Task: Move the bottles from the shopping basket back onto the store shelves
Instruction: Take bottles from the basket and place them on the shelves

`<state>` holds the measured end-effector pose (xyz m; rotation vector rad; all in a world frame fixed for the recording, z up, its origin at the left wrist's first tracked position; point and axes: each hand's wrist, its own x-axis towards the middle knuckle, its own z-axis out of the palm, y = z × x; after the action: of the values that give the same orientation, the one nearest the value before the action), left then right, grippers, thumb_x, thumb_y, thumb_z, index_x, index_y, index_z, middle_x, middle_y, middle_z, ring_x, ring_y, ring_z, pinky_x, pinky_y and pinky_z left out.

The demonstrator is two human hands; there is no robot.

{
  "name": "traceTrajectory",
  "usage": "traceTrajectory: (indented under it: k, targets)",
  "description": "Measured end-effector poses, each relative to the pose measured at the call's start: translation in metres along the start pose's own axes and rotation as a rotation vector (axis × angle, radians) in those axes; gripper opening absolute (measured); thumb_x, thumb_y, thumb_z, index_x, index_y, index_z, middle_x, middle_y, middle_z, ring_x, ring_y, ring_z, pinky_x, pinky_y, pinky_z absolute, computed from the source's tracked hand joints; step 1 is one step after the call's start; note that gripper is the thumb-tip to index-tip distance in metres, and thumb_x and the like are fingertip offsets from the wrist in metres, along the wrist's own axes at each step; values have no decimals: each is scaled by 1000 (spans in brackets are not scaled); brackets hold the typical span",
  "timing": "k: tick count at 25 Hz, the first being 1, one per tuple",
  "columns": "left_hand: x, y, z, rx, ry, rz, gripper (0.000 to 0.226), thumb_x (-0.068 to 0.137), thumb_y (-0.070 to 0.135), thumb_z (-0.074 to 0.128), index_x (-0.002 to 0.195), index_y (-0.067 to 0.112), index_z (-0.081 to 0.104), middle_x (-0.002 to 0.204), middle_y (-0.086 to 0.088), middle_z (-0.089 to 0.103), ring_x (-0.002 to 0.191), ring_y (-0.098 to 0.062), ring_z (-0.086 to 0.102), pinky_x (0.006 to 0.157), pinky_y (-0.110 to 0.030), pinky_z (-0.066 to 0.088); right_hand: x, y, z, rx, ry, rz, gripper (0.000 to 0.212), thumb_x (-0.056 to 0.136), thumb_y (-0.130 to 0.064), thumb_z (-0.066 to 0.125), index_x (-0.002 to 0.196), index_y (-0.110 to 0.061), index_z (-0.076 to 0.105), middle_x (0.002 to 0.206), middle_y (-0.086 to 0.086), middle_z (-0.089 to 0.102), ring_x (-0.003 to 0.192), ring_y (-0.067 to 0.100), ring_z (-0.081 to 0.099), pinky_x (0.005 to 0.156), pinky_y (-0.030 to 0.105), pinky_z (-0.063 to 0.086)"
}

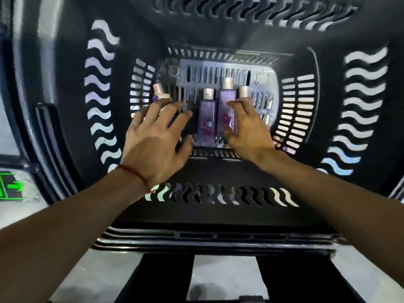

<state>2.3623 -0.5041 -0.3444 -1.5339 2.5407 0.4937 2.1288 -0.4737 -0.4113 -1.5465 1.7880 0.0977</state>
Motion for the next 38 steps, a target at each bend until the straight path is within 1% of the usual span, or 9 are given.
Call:
traceTrajectory:
  k: [6, 14, 18, 20, 22, 26, 31, 34, 38]
  targets:
    - [-3, -3, 17, -23, -23, -22, 42, 96, 37, 52, 132, 19, 63, 137, 1, 61, 133, -25, 50, 103, -45, 42, 37, 3, 45, 167, 20, 268, 66, 96, -21, 67, 152, -7, 37, 143, 21, 47, 124, 40, 53, 101, 45, 50]
    - [2, -7, 24, 10, -16, -31, 41, 96, 38, 52, 131, 19, 63, 134, 2, 62, 126, -24, 53, 97, -44, 46, 48, -7, 57, 18, -11, 384, 92, 100, -31, 67, 164, -6, 7, 152, 22, 47, 149, 40, 33, 111, 48, 48]
    - [0, -4, 26, 4, -31, -44, 42, 96, 38, 52, 132, 19, 62, 134, 2, 61, 127, -24, 52, 97, -43, 46, 53, 2, 54, -139, -119, 315, 80, 96, -28, 71, 157, -2, 26, 139, 25, 53, 132, 39, 49, 114, 43, 43]
    - [-1, -1, 26, 13, -51, -44, 43, 96, 39, 49, 131, 19, 62, 134, 3, 61, 127, -24, 52, 97, -43, 46, 50, 10, 52, -137, -198, 304, 64, 92, -32, 74, 144, -7, 44, 127, 19, 58, 112, 32, 56, 97, 39, 51]
    - [-1, -1, 23, 16, -72, -48, 43, 96, 40, 47, 131, 19, 62, 134, 2, 61, 126, -24, 52, 97, -43, 46, 40, 14, 44, 13, -224, 337, 64, 84, -39, 82, 133, -10, 54, 120, 14, 61, 101, 27, 58, 84, 33, 51]
    - [-2, 1, 16, 22, -110, -109, 42, 96, 41, 48, 128, 18, 63, 130, 1, 62, 125, -25, 52, 96, -43, 47, 8, 4, 15, 446, -117, 370, 69, 80, -29, 88, 133, -11, 47, 110, 4, 68, 97, 23, 67, 85, 30, 54]
    - [6, 7, 24, -341, -125, -509, 39, 97, 34, 57, 133, 20, 57, 130, -1, 57, 122, -21, 49, 92, -44, 49, -22, -21, -12, 896, -28, 399, 51, 94, -12, 71, 135, -18, 42, 115, -3, 67, 104, 17, 69, 96, 42, 59]
    - [13, 6, 56, -655, -129, -798, 42, 94, 30, 65, 133, 23, 55, 124, 4, 59, 113, -17, 57, 92, -34, 47, -20, -24, -11, 922, -35, 362, 54, 94, -7, 69, 138, -20, 41, 115, -4, 66, 96, 9, 71, 89, 33, 59]
    - [20, -1, 112, -763, -59, -992, 69, 72, 50, 70, 133, 21, 55, 123, -4, 66, 113, -26, 64, 101, -43, 52, -4, -23, 8, 864, -61, 358, 56, 92, -9, 72, 137, -15, 40, 120, 1, 65, 107, 18, 69, 102, 46, 56]
